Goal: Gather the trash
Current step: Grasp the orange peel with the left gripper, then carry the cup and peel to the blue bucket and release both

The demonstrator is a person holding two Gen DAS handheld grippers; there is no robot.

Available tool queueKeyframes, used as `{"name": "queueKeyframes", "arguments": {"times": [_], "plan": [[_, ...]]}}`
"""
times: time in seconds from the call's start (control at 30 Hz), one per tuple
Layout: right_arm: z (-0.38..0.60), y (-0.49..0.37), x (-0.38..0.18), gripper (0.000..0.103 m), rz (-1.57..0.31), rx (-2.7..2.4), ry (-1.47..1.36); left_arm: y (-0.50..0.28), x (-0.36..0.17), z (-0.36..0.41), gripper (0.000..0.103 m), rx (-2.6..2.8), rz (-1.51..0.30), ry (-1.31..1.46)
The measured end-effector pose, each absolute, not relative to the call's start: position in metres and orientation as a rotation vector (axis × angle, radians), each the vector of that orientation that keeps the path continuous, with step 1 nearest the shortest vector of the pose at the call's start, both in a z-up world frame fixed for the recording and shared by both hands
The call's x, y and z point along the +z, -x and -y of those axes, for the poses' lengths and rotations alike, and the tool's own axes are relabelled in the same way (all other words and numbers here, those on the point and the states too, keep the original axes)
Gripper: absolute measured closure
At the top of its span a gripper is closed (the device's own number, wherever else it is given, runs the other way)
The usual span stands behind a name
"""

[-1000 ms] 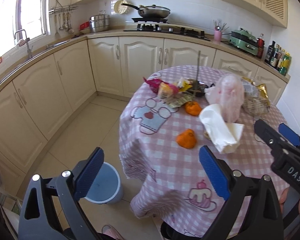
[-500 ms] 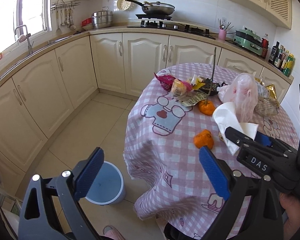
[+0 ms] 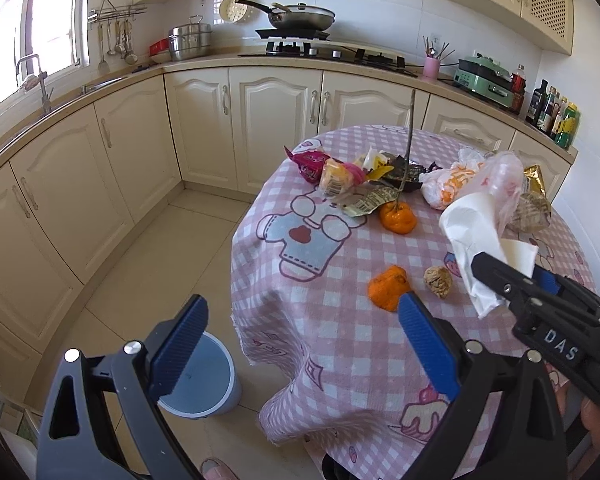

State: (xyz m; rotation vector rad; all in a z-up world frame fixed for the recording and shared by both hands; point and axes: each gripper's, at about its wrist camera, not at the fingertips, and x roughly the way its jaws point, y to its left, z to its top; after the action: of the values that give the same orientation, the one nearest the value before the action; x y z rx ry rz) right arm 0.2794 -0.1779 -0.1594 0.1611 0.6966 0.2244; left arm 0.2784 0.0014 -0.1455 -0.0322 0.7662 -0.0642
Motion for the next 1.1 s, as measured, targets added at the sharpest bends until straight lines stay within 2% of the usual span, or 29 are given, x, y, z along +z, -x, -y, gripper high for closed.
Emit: {"name": "queueKeyframes", "arguments": {"times": [0.5, 0.53, 0.57, 0.63, 0.73, 0.77, 0.8, 1.1], "plan": [[0.195, -0.288, -0.164, 0.052, -0.691, 0.231, -0.225, -0.314, -0.169, 0.034, 0.009, -0.164, -0.794, -0.015], [0.195, -0.288, -0.164, 0.052, -0.69, 0.232, -0.225, -0.317, -0.171, 0.039, 0.013, -0.171, -0.796, -0.027], [0.197, -0.288, -0.163, 0.052, -0.689, 0.233, -0.228, -0.32, -0.172, 0.043, 0.023, -0.187, -0.801, -0.035], [0.198, -0.289, -0.162, 0.052, -0.689, 0.236, -0.23, -0.326, -0.177, 0.05, 0.035, -0.216, -0.821, -0.045], [0.197, -0.289, -0.161, 0.052, -0.688, 0.237, -0.225, -0.331, -0.185, 0.058, 0.048, -0.209, -0.824, -0.093], [0.197, -0.288, -0.16, 0.052, -0.687, 0.237, -0.222, -0.33, -0.185, 0.059, 0.06, -0.211, -0.817, -0.103], [0.196, -0.288, -0.159, 0.052, -0.686, 0.238, -0.217, -0.33, -0.184, 0.059, 0.068, -0.224, -0.813, -0.094], [0.178, -0.285, -0.144, 0.052, -0.654, 0.257, -0.178, -0.322, -0.17, 0.024, 0.07, -0.279, -0.785, 0.082]]}}
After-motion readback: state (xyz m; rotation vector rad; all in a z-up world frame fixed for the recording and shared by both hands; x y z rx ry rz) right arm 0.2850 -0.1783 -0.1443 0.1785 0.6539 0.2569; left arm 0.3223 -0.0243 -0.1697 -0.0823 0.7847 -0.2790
